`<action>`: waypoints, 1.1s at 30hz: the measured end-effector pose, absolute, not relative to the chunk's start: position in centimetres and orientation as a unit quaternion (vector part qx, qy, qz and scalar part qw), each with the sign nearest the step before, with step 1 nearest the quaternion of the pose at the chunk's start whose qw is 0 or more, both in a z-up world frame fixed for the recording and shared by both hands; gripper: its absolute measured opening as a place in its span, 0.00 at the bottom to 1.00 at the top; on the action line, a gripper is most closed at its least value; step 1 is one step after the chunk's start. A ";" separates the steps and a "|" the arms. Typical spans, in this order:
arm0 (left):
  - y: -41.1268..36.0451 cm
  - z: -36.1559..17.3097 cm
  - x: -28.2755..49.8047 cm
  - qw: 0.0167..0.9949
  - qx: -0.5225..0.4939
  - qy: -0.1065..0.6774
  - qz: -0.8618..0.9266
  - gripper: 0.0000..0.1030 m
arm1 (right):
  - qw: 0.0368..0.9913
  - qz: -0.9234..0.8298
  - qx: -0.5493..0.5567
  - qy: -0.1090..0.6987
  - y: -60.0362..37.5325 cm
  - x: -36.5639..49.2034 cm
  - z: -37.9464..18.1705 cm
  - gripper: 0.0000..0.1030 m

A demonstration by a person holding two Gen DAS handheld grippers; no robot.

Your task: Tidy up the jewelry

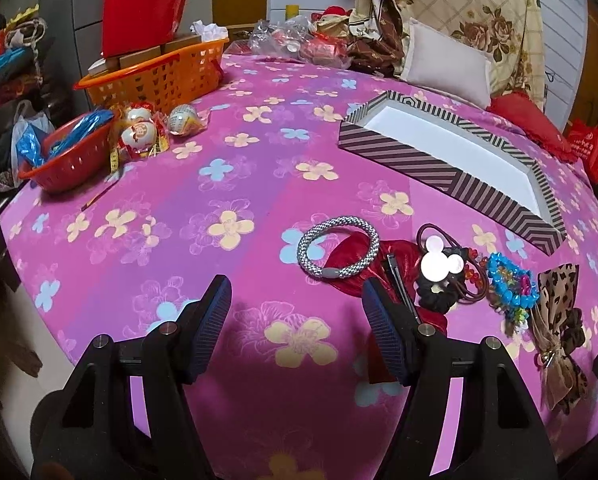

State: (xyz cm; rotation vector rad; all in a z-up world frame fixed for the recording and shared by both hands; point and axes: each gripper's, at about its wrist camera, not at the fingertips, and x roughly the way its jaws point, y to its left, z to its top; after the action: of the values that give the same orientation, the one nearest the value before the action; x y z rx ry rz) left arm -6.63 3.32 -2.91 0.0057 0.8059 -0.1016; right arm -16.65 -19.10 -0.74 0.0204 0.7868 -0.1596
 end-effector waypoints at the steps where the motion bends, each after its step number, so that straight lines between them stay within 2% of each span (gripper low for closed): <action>1: 3.2 -2.9 -6.3 0.918 0.004 0.392 -0.050 0.66 | 0.920 -0.078 0.010 0.384 -19.1 -16.6 -0.8 1.00; 33: 2.4 -3.7 -5.5 0.906 0.015 0.418 -0.065 0.66 | 0.913 -0.071 0.019 0.402 -19.7 -15.7 -1.3 1.00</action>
State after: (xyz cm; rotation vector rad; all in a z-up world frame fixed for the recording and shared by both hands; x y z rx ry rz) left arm -5.51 2.41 -3.66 0.0311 0.8635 -0.1335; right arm -15.66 -19.72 -1.31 0.0390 0.8275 -0.1459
